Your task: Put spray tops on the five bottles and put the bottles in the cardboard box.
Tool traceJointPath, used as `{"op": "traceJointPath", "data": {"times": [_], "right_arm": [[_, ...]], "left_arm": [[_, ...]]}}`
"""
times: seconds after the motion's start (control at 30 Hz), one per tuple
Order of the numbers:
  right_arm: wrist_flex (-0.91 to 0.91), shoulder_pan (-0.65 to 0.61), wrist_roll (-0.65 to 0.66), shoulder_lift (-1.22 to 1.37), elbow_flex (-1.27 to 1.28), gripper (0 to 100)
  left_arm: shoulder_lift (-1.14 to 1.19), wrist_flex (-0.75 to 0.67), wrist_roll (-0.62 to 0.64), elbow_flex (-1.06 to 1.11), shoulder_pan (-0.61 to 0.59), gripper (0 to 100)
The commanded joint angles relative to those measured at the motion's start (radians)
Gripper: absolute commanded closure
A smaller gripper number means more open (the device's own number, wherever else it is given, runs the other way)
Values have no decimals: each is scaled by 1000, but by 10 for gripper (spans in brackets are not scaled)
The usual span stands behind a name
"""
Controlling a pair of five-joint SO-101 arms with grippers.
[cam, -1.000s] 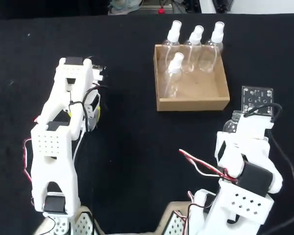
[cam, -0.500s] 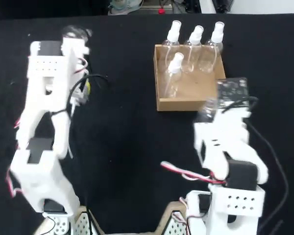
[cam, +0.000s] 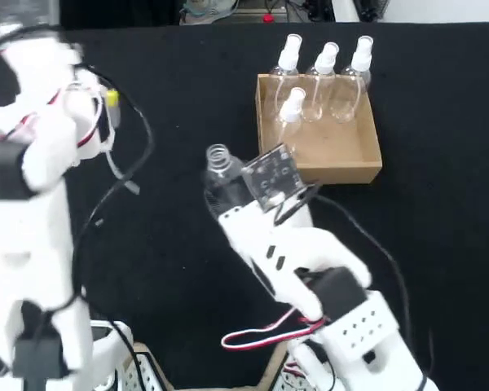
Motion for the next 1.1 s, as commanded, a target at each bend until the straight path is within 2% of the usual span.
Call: {"op": "traceJointPath", "data": {"times": [0.0,0.1,0.3,0.43,0.7,0.9,1.07], "right_arm": [[-265,-31,-8,-15,120,917],[-328,-28,-72,-15,176,917],[-414,-26,-100,-15,240,917],[-431,-26,-100,-16,262,917],[-431,-25,-98,-162,328,917],[-431,-25,-98,-305,401,917],[-431,-25,-98,-328,410,917]], "left_arm": [[-126,-132,121,-19,-1,970],[-173,-213,178,-19,35,968],[-221,-264,176,-19,275,967],[-201,-272,46,-19,367,970],[-133,-264,-38,-27,377,970],[-130,-264,-38,-21,383,970],[-130,-232,-38,-25,404,970]]}}
